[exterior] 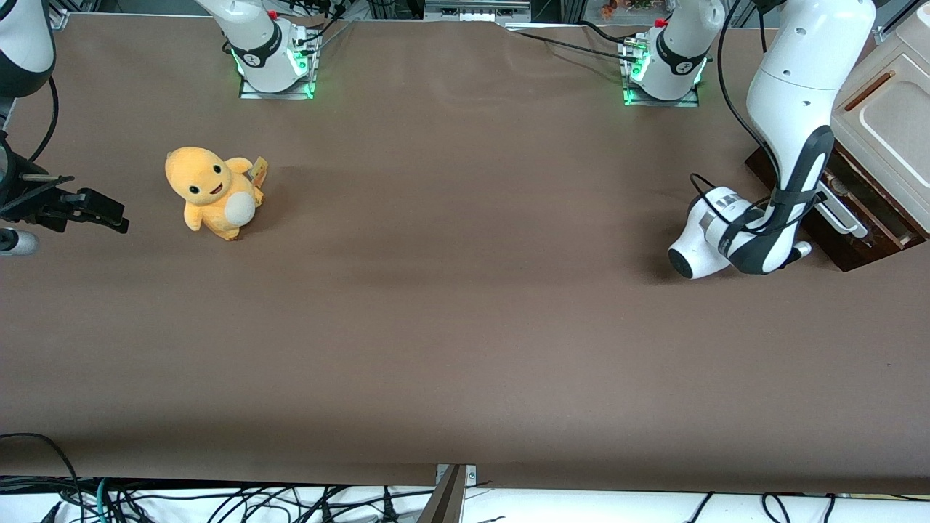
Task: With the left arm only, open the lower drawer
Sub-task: 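Pull the gripped handle outward, sliding the drawer out of the cabinet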
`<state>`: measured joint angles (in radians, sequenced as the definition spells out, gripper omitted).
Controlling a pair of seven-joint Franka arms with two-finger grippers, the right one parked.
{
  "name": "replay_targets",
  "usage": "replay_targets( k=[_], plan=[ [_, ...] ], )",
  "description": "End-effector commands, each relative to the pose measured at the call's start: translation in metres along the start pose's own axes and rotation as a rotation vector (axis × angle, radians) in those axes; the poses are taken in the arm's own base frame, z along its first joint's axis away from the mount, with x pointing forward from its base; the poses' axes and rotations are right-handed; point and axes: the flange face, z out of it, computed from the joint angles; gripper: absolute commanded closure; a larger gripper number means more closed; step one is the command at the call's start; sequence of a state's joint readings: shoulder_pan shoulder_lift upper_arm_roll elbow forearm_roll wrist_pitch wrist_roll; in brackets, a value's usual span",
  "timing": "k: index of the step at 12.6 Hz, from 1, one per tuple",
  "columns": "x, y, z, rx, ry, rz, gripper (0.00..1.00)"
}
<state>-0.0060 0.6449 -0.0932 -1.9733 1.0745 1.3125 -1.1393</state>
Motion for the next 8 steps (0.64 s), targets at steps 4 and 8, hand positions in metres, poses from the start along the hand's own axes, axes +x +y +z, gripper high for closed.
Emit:
replay_targets(
  k=[4,8],
  plan=[
    [0.001,-0.007,-0.023,-0.007,-0.018,0.004,1.00],
    [0.005,-0.011,-0.029,-0.006,-0.017,-0.006,1.00]
  ],
)
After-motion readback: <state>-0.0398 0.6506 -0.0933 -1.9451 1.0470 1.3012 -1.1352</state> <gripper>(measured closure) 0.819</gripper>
